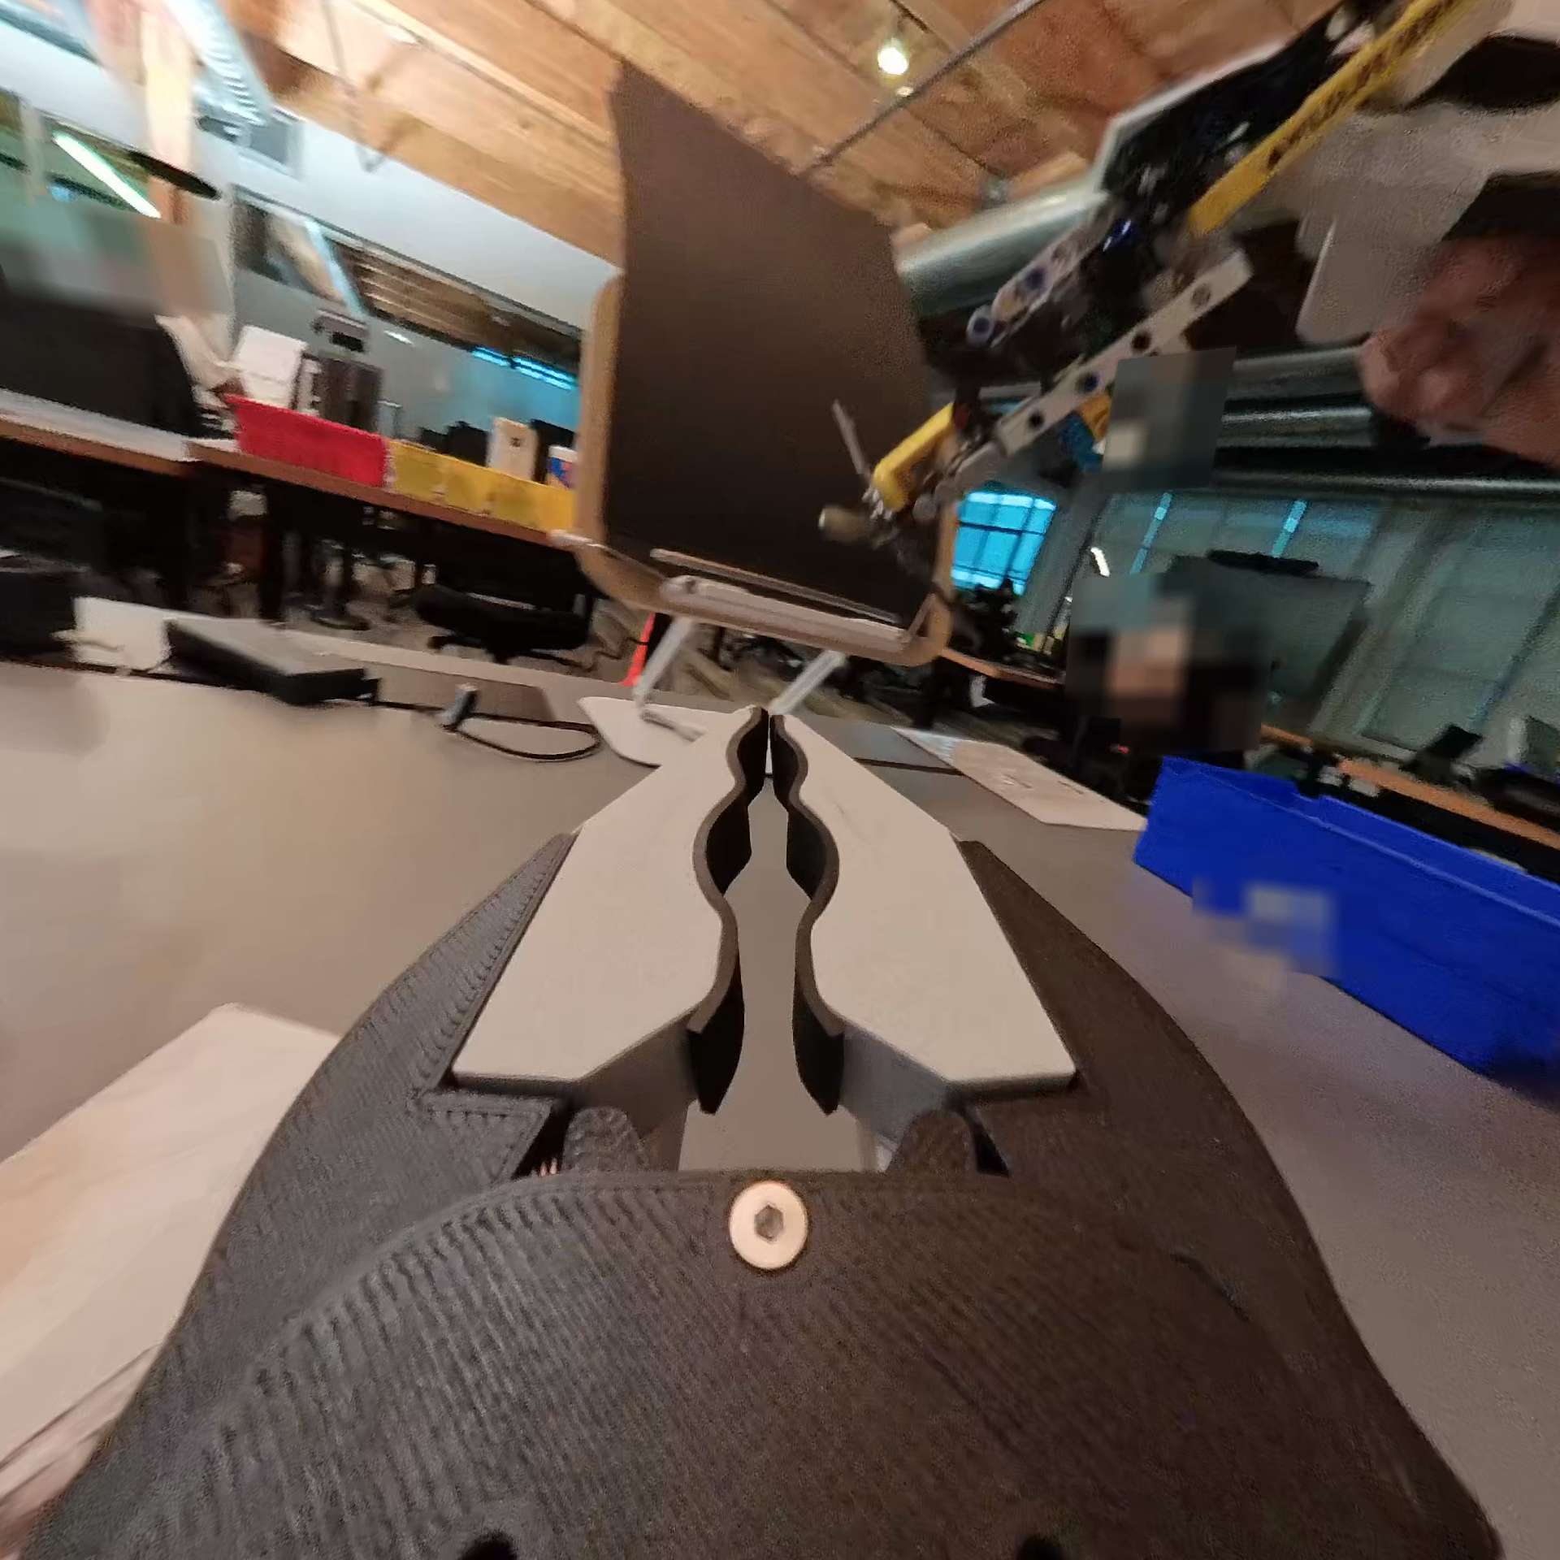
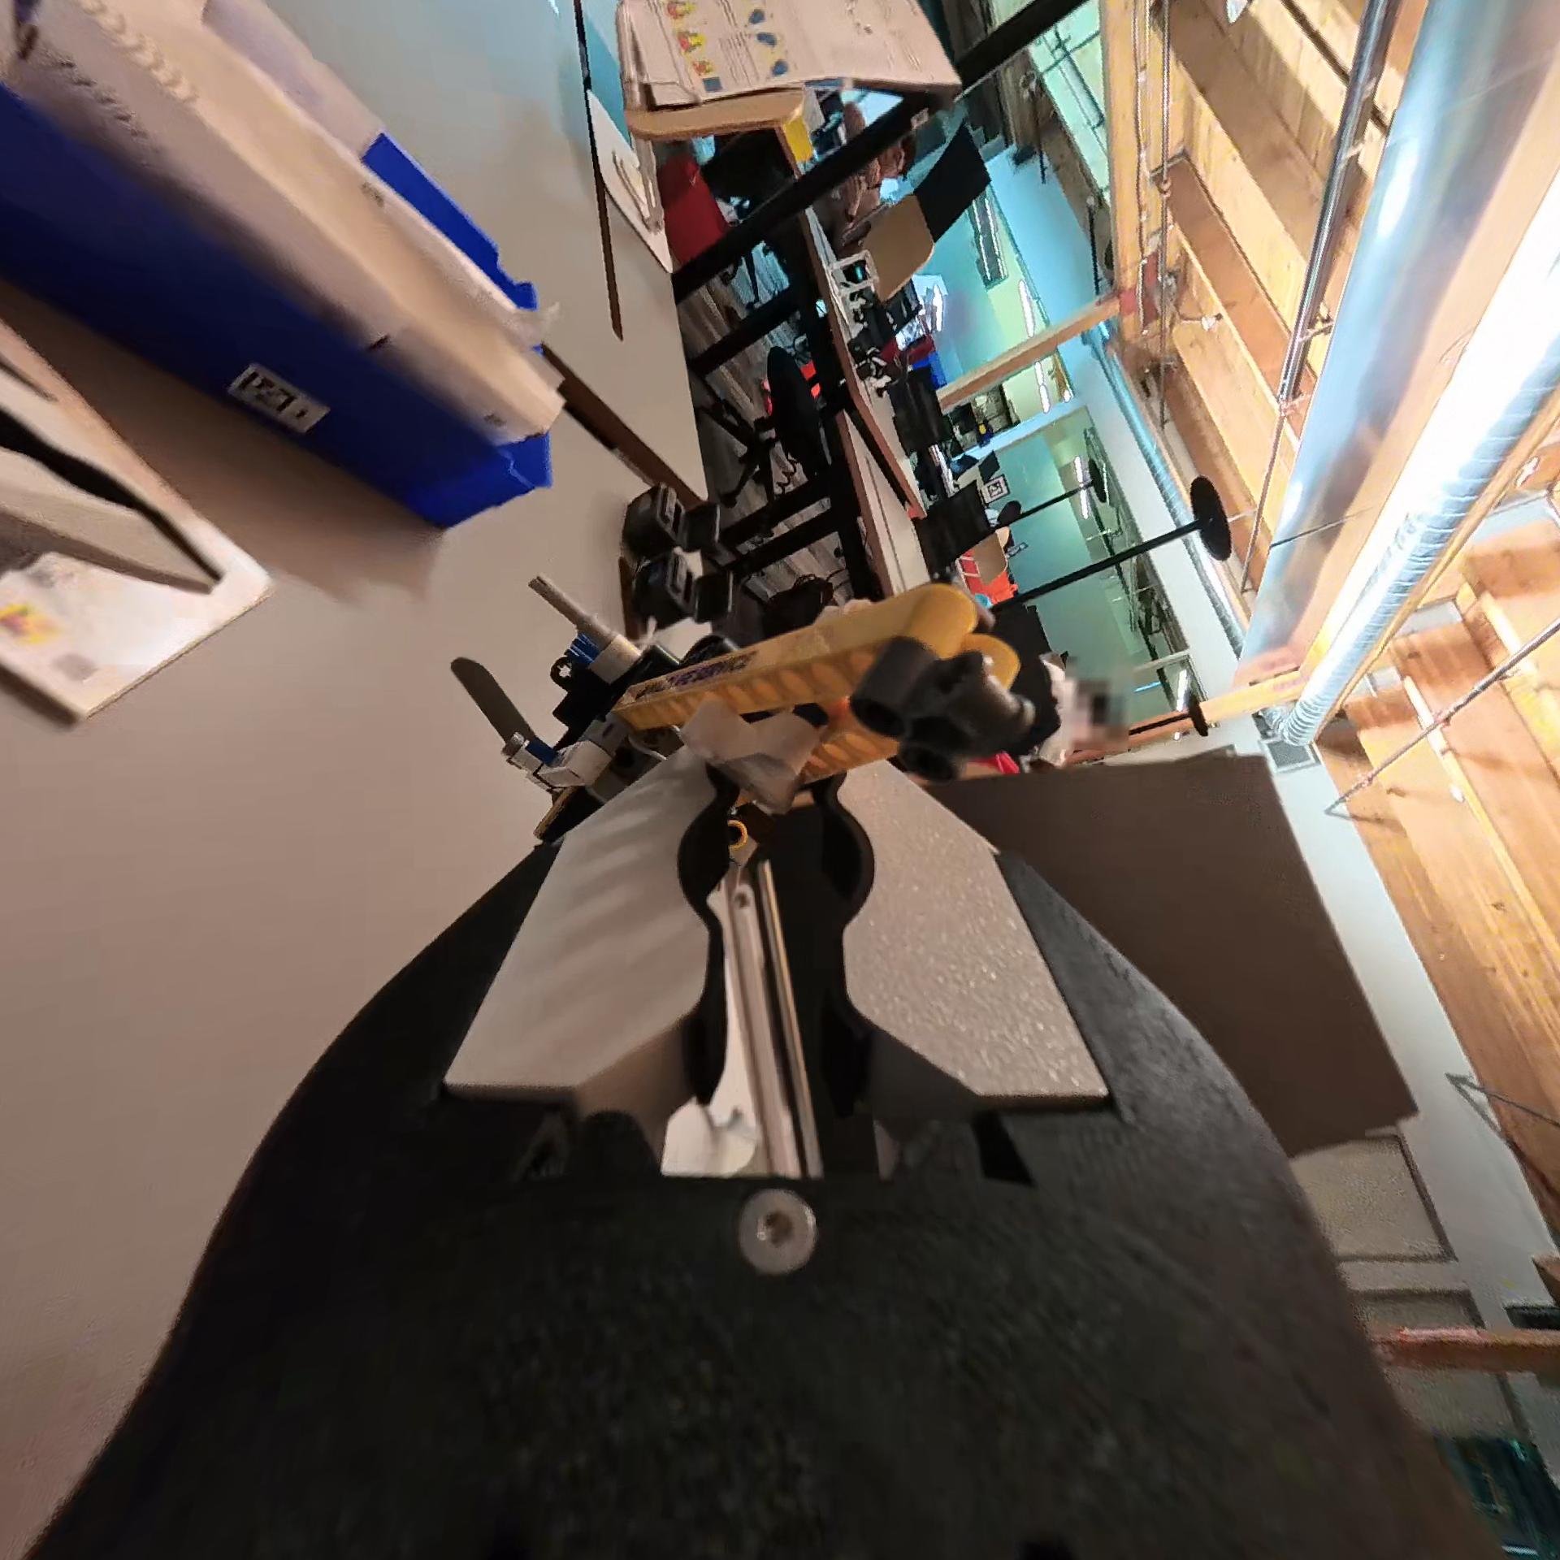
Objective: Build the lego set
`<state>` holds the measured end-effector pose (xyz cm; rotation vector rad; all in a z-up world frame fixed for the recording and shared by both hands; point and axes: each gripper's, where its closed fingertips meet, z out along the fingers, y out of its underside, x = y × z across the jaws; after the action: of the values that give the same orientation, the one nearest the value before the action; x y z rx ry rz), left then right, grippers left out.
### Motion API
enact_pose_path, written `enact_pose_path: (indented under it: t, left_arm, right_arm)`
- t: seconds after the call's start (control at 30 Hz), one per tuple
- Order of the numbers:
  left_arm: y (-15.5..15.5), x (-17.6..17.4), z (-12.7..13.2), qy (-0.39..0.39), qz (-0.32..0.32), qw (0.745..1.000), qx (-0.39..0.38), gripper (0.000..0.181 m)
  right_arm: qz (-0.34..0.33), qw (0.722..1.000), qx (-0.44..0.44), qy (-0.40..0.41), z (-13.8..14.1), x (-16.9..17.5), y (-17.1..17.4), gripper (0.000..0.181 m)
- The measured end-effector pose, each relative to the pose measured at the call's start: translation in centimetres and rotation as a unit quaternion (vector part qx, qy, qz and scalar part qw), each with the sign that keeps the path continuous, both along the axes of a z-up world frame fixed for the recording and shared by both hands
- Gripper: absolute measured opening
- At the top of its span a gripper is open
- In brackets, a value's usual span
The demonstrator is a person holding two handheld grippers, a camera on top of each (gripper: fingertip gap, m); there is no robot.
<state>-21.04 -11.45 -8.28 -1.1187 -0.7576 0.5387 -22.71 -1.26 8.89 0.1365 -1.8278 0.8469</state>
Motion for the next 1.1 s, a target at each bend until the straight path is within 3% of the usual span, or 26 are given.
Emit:
enact_pose_path:
  t: [0.17, 0.27, 0.47, 0.7, 1.1]
  left_arm:
    - [5.9, 3.2, 2.0, 0.023, -0.074, 0.997, -0.003, 0.004]
    - [8.1, 3.9, 3.0, 0.021, -0.100, 0.994, 0.023, 0.010]
    - [12.2, 4.3, 3.1, 0.042, -0.150, 0.988, -0.019, 0.026]
    - [14.7, 4.4, 1.3, 0.034, -0.182, 0.981, -0.052, 0.027]
    - [14.6, 4.9, -1.5, -0.007, -0.211, 0.976, -0.045, 0.027]
  right_arm:
    - [-0.025, 1.000, -0.012, -0.012, -3.7, 4.0, 4.9, 0.014]
    - [-0.043, 0.999, -0.023, -0.017, -5.1, 5.5, 7.1, 0.013]
    - [-0.092, 0.995, -0.032, -0.033, -7.2, 6.7, 10.9, 0.013]
    - [-0.134, 0.989, -0.039, -0.053, -8.4, 7.6, 13.6, 0.014]
    - [-0.171, 0.979, -0.061, -0.089, -7.8, 9.4, 15.6, 0.014]
